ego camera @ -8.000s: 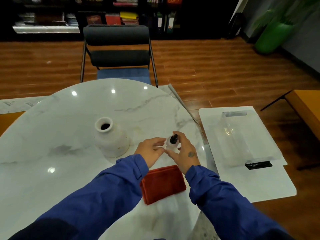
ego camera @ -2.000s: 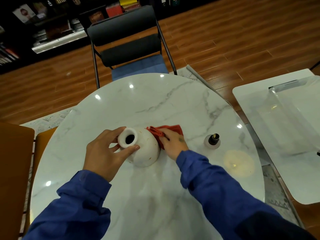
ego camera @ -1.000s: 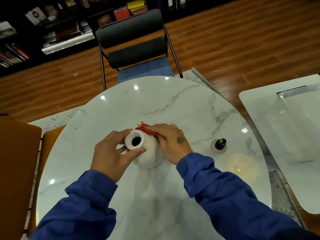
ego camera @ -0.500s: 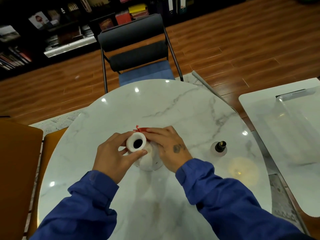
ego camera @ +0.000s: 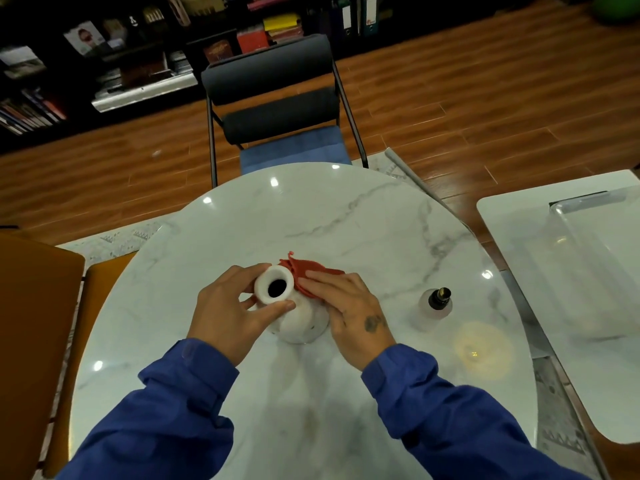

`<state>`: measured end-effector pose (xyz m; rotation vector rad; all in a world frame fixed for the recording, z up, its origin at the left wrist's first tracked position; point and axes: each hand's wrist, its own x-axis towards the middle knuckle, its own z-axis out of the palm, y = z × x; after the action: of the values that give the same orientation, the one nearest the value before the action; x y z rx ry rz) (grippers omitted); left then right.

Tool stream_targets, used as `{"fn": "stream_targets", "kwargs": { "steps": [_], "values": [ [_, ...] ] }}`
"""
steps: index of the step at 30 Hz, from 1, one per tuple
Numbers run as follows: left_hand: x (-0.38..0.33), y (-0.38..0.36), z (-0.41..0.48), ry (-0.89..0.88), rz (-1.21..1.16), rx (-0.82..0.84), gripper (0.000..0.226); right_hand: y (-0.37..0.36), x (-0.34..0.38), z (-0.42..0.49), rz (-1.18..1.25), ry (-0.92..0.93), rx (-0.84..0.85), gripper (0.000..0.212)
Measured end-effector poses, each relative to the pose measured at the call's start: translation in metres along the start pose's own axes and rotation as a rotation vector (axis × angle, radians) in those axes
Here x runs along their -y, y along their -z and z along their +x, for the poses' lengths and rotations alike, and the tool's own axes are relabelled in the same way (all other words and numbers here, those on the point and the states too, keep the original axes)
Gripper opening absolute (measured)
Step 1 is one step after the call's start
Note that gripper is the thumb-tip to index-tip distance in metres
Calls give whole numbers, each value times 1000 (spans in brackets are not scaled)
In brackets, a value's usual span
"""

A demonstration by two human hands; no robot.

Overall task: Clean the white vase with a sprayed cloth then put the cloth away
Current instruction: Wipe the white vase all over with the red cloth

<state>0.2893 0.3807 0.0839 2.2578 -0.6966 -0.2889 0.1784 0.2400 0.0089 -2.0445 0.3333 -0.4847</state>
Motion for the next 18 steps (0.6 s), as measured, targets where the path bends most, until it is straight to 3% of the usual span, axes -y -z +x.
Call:
{"fn": "stream_targets", "kwargs": {
  "steps": [4, 7, 13, 18],
  "values": [
    [0, 0, 1, 21, -27, 2, 51, 2, -6, 20, 63, -174, 71, 41],
    [-1, 1, 0, 16, -10, 3, 51, 1, 9, 35, 45, -140, 139, 40],
    [0, 1, 0, 13, -18, 3, 48, 4, 3, -3, 75, -47, -39, 37],
    [-2, 0, 0, 16, 5, 6, 52, 2, 2, 31, 32, -203, 113, 41]
  ]
}}
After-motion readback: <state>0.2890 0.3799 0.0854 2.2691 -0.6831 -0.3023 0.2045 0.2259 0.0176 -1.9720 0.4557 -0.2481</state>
